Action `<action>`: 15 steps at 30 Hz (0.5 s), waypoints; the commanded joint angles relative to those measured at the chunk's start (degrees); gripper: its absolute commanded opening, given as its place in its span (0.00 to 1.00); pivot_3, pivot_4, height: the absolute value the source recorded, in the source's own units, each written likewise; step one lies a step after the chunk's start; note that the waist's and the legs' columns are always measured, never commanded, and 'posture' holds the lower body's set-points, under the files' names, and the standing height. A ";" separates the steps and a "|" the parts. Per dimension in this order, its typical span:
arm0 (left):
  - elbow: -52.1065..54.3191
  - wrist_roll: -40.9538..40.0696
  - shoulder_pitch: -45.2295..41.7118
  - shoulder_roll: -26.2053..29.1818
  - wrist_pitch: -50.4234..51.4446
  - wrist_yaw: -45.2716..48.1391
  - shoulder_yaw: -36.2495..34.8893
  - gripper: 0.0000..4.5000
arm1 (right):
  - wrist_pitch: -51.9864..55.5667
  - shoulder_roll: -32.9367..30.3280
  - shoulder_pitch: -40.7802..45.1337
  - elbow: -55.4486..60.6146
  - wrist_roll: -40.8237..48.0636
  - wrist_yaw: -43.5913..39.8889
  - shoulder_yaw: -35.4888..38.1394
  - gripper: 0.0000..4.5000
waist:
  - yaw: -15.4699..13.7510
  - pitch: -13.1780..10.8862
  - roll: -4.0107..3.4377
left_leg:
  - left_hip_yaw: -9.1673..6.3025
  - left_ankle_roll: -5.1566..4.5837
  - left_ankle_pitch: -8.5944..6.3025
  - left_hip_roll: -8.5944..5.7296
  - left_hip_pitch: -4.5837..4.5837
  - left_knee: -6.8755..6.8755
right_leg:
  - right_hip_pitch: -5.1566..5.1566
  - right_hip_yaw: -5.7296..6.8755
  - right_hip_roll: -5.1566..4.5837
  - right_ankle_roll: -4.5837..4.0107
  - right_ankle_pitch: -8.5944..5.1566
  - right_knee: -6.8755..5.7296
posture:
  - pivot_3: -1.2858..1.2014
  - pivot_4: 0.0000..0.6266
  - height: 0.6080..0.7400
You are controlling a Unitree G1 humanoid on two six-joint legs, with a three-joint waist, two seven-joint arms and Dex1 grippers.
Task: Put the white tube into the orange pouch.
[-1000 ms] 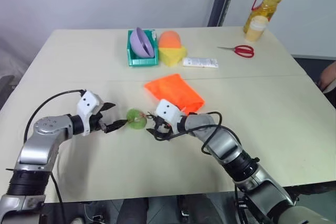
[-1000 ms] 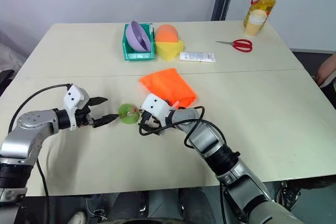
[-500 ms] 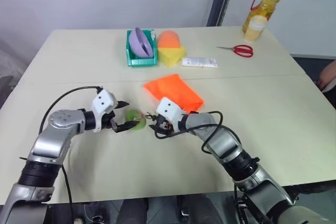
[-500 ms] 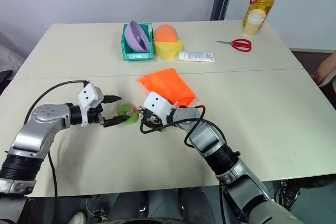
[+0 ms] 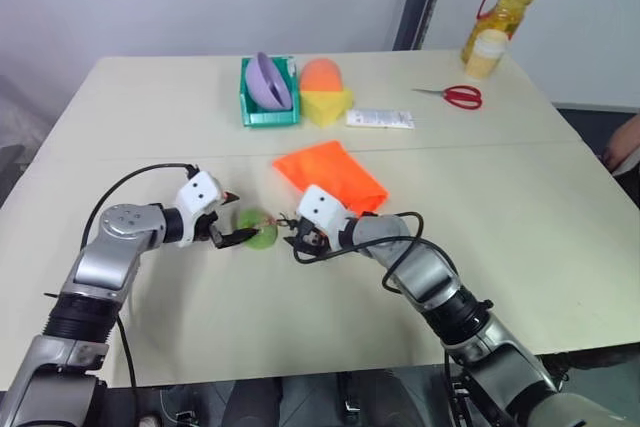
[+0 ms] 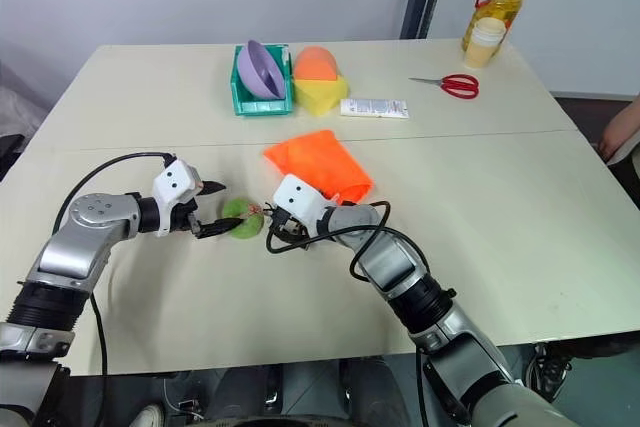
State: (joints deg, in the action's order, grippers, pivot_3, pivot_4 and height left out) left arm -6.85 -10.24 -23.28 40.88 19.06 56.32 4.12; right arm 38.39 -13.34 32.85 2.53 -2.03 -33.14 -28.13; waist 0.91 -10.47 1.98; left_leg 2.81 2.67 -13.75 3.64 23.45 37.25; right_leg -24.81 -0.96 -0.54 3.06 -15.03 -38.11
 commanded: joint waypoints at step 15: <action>-1.79 3.96 -1.74 -0.73 2.14 -1.67 3.12 0.01 | -0.77 0.18 0.66 1.29 -2.67 -0.04 -0.35 0.00 | 0.03 0.01 0.00 | -0.01 0.00 0.00 0.00 -0.07 0.03 | 0.02 0.00 0.01 -0.01 0.00 -0.08 | 0.52 0.24 0.89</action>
State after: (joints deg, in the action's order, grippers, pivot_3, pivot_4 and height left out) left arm -7.89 -8.03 -25.22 39.89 19.88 56.13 7.13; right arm 38.69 -13.08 32.84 2.13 -3.93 -33.16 -28.31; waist 0.94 -10.46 1.98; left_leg 2.80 2.67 -13.75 3.64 23.39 37.28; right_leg -24.79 -0.97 -0.53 3.05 -15.02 -38.19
